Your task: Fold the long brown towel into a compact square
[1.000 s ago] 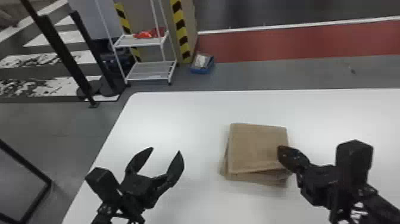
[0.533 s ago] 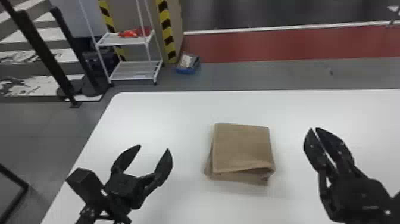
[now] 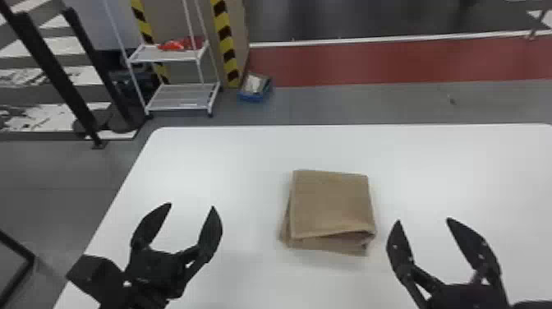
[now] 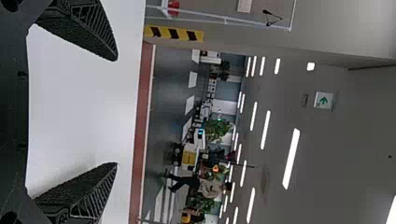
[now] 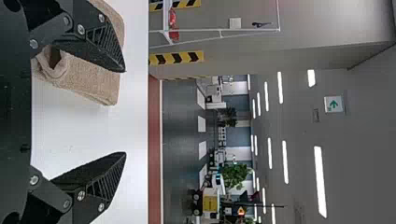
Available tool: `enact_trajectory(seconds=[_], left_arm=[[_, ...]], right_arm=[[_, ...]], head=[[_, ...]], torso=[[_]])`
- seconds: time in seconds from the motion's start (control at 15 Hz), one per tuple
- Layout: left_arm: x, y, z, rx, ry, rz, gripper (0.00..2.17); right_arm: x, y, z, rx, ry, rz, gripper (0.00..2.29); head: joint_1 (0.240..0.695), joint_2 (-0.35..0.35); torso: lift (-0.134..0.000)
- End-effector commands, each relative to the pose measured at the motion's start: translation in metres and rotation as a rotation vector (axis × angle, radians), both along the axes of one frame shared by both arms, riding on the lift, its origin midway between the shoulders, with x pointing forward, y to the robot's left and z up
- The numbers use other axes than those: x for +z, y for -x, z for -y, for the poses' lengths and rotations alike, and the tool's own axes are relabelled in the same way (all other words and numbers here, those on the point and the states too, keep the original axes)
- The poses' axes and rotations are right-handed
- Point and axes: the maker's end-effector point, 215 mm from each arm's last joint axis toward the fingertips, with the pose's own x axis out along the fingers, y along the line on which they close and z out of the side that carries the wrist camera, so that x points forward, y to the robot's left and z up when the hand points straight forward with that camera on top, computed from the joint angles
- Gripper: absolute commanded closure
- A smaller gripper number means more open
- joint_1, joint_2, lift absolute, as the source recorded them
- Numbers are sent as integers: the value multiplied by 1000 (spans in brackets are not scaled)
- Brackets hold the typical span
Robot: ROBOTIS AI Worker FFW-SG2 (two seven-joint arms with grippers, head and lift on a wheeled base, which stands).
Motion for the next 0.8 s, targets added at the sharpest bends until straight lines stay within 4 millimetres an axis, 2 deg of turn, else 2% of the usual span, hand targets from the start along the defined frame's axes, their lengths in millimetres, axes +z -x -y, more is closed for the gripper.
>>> enact_trajectory(seconds=[0.0, 0.4, 0.73], left_arm=[[1, 1, -12, 30, -19, 6, 73], [-3, -2, -42, 84, -28, 0, 73], [-8, -11, -52, 101, -28, -12, 70]], right_arm=[[2, 0, -6, 8, -2, 5, 70], [5, -12, -12, 21, -3, 13, 83], [-3, -24, -19, 33, 1, -6, 83]], head=[[695, 158], [695, 224], [695, 247]], torso=[[-116], [-116], [-116]])
